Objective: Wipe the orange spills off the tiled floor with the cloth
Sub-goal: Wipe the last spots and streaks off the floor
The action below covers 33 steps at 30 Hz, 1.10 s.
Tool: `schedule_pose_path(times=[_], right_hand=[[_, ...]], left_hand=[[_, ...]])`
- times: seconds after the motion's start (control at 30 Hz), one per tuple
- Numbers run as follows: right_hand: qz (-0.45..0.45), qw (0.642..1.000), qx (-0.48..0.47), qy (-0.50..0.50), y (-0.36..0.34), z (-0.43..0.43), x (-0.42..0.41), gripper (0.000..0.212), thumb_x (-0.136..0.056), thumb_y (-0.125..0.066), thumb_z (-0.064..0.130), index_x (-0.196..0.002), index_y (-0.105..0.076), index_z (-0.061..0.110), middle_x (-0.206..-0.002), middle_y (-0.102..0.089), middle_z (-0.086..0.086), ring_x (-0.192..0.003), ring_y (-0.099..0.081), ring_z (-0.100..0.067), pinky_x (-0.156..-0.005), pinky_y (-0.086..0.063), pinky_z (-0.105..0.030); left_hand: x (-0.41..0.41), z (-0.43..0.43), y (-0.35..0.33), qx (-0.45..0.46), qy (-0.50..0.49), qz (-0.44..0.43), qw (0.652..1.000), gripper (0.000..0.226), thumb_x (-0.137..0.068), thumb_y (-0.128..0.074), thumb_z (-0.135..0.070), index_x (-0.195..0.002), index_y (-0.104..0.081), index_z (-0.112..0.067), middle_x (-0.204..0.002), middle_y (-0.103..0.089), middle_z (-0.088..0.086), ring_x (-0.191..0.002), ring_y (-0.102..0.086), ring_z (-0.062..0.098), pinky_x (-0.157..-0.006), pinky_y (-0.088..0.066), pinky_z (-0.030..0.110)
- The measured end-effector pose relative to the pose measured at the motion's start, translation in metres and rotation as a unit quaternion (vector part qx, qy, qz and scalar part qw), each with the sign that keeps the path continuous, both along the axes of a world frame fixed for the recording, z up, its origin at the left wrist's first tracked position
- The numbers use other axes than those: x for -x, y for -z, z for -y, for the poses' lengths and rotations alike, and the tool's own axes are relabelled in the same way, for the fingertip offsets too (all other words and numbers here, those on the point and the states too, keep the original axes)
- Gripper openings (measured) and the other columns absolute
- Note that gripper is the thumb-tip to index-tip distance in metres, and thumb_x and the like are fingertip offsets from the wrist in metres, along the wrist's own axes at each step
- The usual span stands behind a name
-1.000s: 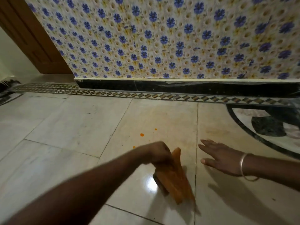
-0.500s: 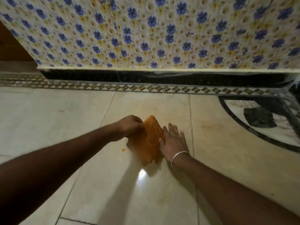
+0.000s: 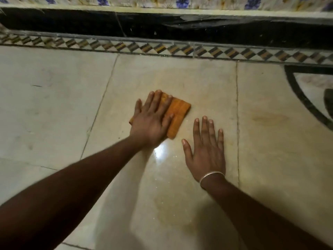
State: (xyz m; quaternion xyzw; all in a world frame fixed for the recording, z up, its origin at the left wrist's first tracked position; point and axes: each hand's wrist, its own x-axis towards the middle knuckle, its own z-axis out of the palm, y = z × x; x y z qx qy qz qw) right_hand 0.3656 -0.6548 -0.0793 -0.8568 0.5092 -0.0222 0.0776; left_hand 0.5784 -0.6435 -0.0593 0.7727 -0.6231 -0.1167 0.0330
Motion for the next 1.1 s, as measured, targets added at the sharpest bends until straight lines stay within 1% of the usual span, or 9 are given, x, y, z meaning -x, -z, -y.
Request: schedule_pose_path(times=[0.1, 0.2, 0.33, 0.47, 0.63, 0.77, 0.93, 1.03, 1.1], right_hand=[[-0.009, 1.000, -0.005, 0.001, -0.001, -0.002, 0.000, 0.074, -0.101, -0.015, 0.058, -0.161, -0.006, 0.016, -0.168, 0.000, -0.011, -0.156, 0.001, -0.027, -0.123, -0.009, -0.054], [0.001, 1.000, 0.003, 0.001, 0.003, 0.000, -0.001, 0.073, -0.101, -0.014, 0.057, -0.161, -0.005, 0.016, -0.168, 0.000, -0.011, -0.156, 0.001, -0.027, -0.124, -0.008, -0.054], [-0.005, 1.000, 0.008, 0.003, 0.005, -0.001, -0.001, 0.071, -0.101, -0.015, 0.051, -0.160, -0.011, 0.014, -0.168, -0.002, -0.012, -0.156, 0.000, -0.027, -0.124, -0.007, -0.054], [-0.007, 1.000, 0.021, 0.001, 0.007, -0.004, -0.002, 0.069, -0.099, -0.015, 0.046, -0.159, -0.016, 0.012, -0.167, -0.009, -0.014, -0.155, -0.007, -0.028, -0.123, -0.009, -0.055], [-0.002, 1.000, 0.024, 0.003, 0.008, -0.002, -0.001, 0.070, -0.100, -0.014, 0.049, -0.160, -0.014, 0.014, -0.167, -0.011, -0.013, -0.155, -0.009, -0.029, -0.124, -0.009, -0.054], [-0.003, 0.999, 0.035, 0.017, 0.008, -0.004, -0.003, 0.069, -0.099, -0.013, 0.048, -0.160, -0.017, 0.014, -0.167, -0.014, -0.013, -0.154, -0.012, -0.028, -0.124, -0.010, -0.054], [-0.012, 0.999, 0.037, 0.012, 0.009, -0.004, -0.003, 0.070, -0.098, -0.012, 0.048, -0.160, -0.015, 0.014, -0.167, -0.014, -0.013, -0.154, -0.012, -0.029, -0.124, -0.010, -0.054], [-0.010, 0.999, 0.047, 0.014, 0.010, -0.002, -0.003, 0.070, -0.098, -0.015, 0.048, -0.159, -0.019, 0.015, -0.166, -0.017, -0.013, -0.154, -0.015, -0.029, -0.124, -0.011, -0.054], [-0.009, 0.999, 0.043, 0.012, 0.010, -0.002, -0.002, 0.070, -0.098, -0.017, 0.048, -0.159, -0.020, 0.015, -0.166, -0.018, -0.013, -0.154, -0.016, -0.029, -0.123, -0.011, -0.054]], left_hand=[[-0.016, -0.010, 0.003, 0.015, -0.068, -0.001, 0.998, 0.070, -0.104, -0.006, -0.068, -0.165, 0.006, -0.037, -0.175, 0.012, 0.001, -0.160, 0.011, 0.021, -0.128, 0.003, 0.057], [0.010, -0.047, 0.007, 0.013, -0.138, -0.002, 0.990, 0.074, -0.103, -0.004, -0.067, -0.165, 0.011, -0.031, -0.173, 0.019, 0.005, -0.160, 0.016, 0.024, -0.128, 0.004, 0.057], [0.067, -0.063, 0.010, 0.001, -0.080, 0.025, 0.997, 0.081, -0.100, -0.004, -0.071, -0.167, 0.005, -0.025, -0.172, 0.016, 0.013, -0.159, 0.016, 0.030, -0.128, 0.005, 0.056], [0.035, -0.006, 0.006, 0.008, -0.015, 0.016, 1.000, 0.077, -0.102, -0.013, -0.071, -0.167, -0.001, -0.031, -0.175, 0.008, 0.006, -0.161, 0.010, 0.024, -0.127, 0.002, 0.059], [-0.038, -0.028, 0.002, -0.012, -0.100, -0.002, 0.995, 0.077, -0.101, -0.010, -0.073, -0.165, 0.009, -0.033, -0.174, 0.015, 0.005, -0.160, 0.014, 0.024, -0.126, 0.009, 0.058], [-0.012, -0.094, 0.004, -0.019, -0.161, -0.010, 0.987, 0.080, -0.103, -0.008, -0.070, -0.163, 0.021, -0.026, -0.169, 0.029, 0.010, -0.157, 0.024, 0.028, -0.126, 0.011, 0.059], [0.058, -0.096, 0.002, -0.038, -0.089, -0.002, 0.995, 0.089, -0.093, 0.007, -0.076, -0.163, 0.020, -0.023, -0.167, 0.032, 0.012, -0.155, 0.031, 0.030, -0.125, 0.015, 0.057], [0.039, -0.060, 0.005, -0.015, -0.008, 0.006, 1.000, 0.084, -0.099, -0.006, -0.076, -0.165, 0.013, -0.027, -0.172, 0.022, 0.009, -0.158, 0.023, 0.027, -0.126, 0.011, 0.057], [0.013, -0.045, 0.004, -0.023, -0.012, 0.011, 1.000, 0.082, -0.100, -0.008, -0.075, -0.165, 0.012, -0.030, -0.173, 0.020, 0.006, -0.159, 0.019, 0.025, -0.126, 0.010, 0.058]])
